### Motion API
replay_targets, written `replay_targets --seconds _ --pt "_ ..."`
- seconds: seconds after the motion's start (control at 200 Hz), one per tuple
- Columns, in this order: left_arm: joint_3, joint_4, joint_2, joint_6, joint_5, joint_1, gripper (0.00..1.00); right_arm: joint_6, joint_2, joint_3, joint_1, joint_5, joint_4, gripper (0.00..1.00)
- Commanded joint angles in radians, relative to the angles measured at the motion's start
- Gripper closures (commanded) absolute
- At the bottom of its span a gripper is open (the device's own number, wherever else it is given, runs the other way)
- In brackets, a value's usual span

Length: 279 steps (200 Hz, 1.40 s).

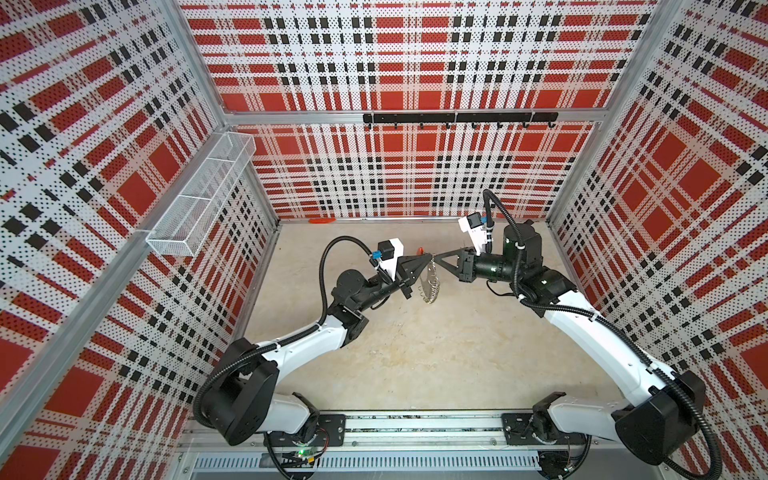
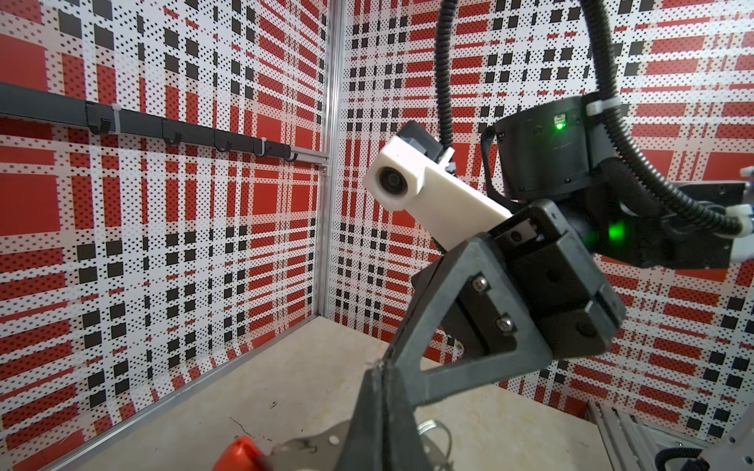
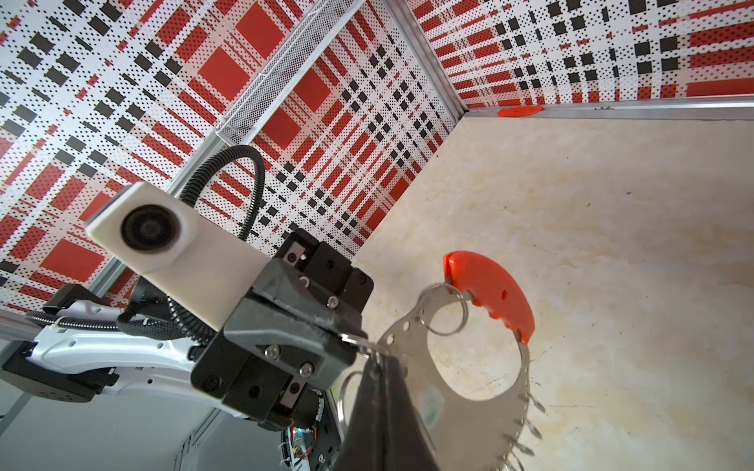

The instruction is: Put the keys on the keyring

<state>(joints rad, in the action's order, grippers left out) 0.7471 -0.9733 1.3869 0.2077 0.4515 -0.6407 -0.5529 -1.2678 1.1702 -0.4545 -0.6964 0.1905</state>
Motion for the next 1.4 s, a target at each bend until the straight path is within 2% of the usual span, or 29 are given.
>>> replay_targets --seconds 0.0,0.346,0.697,0.957,1.393 --pt "-0.003 -0.108 -0.037 -0.012 0.056 -0.016 1.0 -0.048 -0.012 0.022 0.023 -0.006 -0.013 1.0" --pt "-0.008 -0.134 -0.032 0.03 0.042 -0.007 1.0 -0.069 0.029 -0.02 0.058 -0.053 -0.034 1.0" --pt "0.013 -0.137 0.003 0.065 0.049 -0.004 1.0 0.009 0.097 0.007 0.059 -0.073 -0.041 1.0" --pt "0.024 -0.138 0.014 0.065 0.055 -0.009 1.0 0.071 0.076 0.054 0.032 -0.077 0.013 1.0" --pt "0.027 -0.136 0.006 0.061 0.058 -0.009 1.0 0.107 0.04 0.092 0.004 -0.039 0.08 1.0"
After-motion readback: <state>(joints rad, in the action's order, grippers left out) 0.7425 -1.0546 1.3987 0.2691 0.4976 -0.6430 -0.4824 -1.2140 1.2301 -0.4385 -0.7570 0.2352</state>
